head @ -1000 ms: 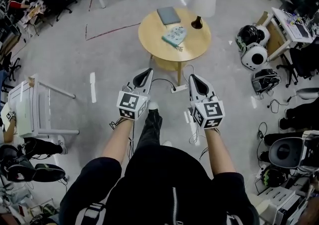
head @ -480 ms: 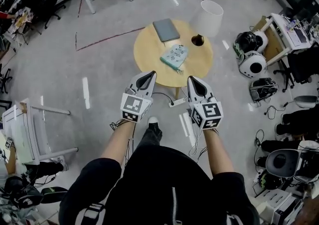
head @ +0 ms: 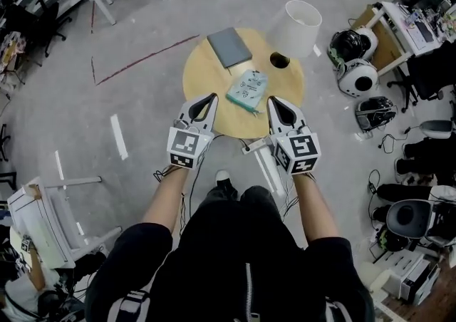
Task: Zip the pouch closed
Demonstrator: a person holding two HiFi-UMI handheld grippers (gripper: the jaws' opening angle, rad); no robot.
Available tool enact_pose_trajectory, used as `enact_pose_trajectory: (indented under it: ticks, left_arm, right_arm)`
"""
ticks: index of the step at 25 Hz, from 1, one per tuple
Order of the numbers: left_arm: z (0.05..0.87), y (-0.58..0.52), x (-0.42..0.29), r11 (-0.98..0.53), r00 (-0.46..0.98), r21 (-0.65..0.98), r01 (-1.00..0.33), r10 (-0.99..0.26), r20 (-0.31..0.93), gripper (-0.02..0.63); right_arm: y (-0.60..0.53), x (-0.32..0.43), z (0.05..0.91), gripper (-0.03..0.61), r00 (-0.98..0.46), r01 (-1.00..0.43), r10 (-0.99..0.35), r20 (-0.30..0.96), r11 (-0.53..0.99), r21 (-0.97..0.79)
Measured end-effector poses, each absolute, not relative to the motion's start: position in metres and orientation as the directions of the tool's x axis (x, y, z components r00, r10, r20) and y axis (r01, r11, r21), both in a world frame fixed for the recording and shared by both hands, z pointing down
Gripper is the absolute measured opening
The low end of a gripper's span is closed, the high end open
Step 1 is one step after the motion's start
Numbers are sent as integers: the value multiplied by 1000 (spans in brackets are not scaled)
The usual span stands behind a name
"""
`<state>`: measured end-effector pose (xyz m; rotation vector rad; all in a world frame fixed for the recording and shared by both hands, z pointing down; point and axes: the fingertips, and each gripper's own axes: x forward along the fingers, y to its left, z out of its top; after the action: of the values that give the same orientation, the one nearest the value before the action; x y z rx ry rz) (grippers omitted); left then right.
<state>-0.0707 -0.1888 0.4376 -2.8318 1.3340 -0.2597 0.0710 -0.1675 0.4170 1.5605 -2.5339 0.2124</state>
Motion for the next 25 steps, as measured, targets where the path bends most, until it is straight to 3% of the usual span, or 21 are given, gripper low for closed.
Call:
enact_pose_trajectory:
  ticks: [15,25]
  left_arm:
    - [496,-230,-31,-678,650,-15,-735,-711,269,8]
    - [571,-243,-20,-643,609,31,-766,-708,358,8]
  right_arm:
    - [-214,94,483,5,-472,-873,-818,329,486,-43]
    - [-221,112,593,5,-491,-844,-726,482,534,-54]
